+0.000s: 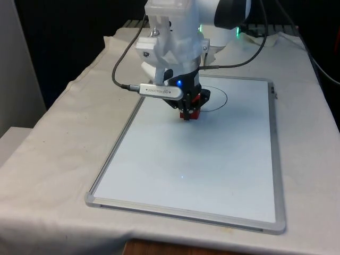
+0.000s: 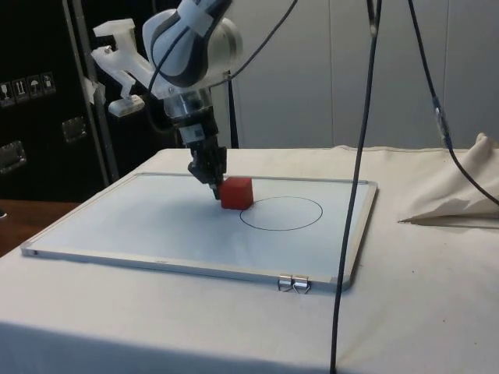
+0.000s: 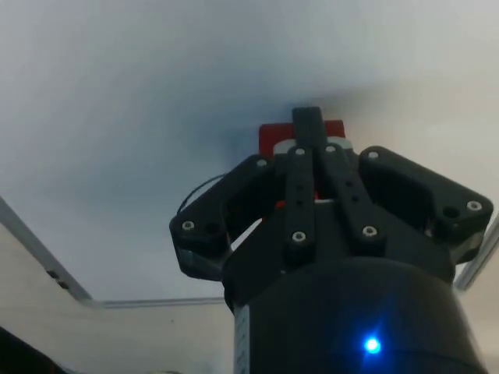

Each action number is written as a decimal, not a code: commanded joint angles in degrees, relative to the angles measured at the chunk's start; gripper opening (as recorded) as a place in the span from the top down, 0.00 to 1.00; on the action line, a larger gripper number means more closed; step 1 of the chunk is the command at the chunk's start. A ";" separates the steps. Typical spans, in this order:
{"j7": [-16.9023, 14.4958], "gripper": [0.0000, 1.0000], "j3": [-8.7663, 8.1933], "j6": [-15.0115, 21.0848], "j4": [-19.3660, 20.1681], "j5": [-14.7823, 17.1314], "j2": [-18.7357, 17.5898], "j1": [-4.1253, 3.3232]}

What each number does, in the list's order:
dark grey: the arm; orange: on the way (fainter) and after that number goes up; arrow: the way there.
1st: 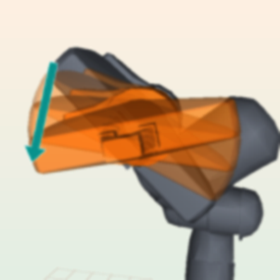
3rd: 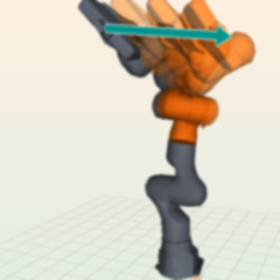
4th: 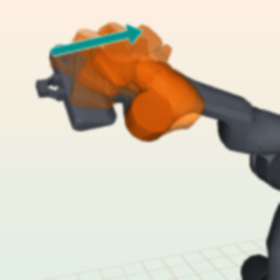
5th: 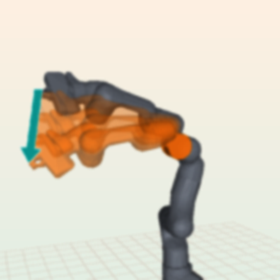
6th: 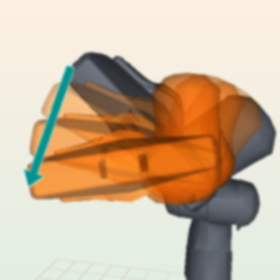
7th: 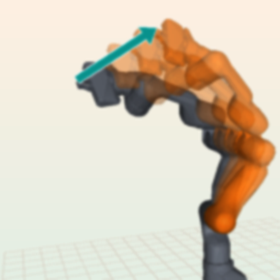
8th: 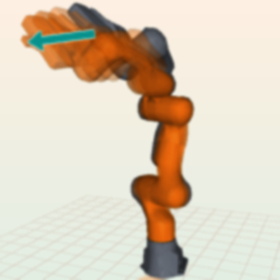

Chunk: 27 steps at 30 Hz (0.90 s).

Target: Push the cube into the marked area.

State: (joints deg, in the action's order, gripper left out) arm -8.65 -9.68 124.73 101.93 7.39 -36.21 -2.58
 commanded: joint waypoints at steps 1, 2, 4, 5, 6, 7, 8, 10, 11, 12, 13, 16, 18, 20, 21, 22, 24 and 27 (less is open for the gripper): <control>-0.17 1.00 0.06 0.06 0.46 0.11 0.40 0.00; -0.11 1.00 0.00 0.00 0.52 0.00 0.29 0.00; -0.52 1.00 0.00 0.00 2.12 0.06 1.38 0.00; -0.63 1.00 0.00 0.00 2.69 0.06 1.66 0.00; -0.74 1.00 -0.06 -0.06 3.21 0.00 2.01 0.00; -0.92 1.00 -0.11 0.00 3.72 0.00 2.29 0.06; -1.09 1.00 -0.23 0.00 4.18 -0.06 2.52 0.11; -1.43 1.00 -0.57 0.06 5.04 -0.06 3.04 0.17; -1.32 1.00 -0.69 -0.11 4.81 0.00 2.81 0.00; -1.95 1.00 -0.97 0.06 5.79 -0.06 3.38 0.23; -2.12 1.00 -1.20 0.06 6.02 -0.06 3.50 0.23; -2.86 1.00 -1.95 0.00 6.53 -0.06 3.72 0.29; -3.61 1.00 -2.75 -0.11 6.82 -0.06 3.78 0.34; -3.55 1.00 -2.98 -0.17 6.42 0.00 3.38 0.06; -4.07 1.00 -3.32 -0.29 6.93 -0.11 3.78 0.29; -4.30 1.00 -3.61 -0.34 7.05 -0.06 3.84 0.29; -4.64 1.00 -4.07 -0.52 7.28 0.00 3.95 0.23; -5.10 1.00 -4.87 -0.80 8.37 -0.06 4.64 0.11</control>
State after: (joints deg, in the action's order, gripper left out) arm -13.64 -14.50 123.70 109.55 7.39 -32.26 -2.46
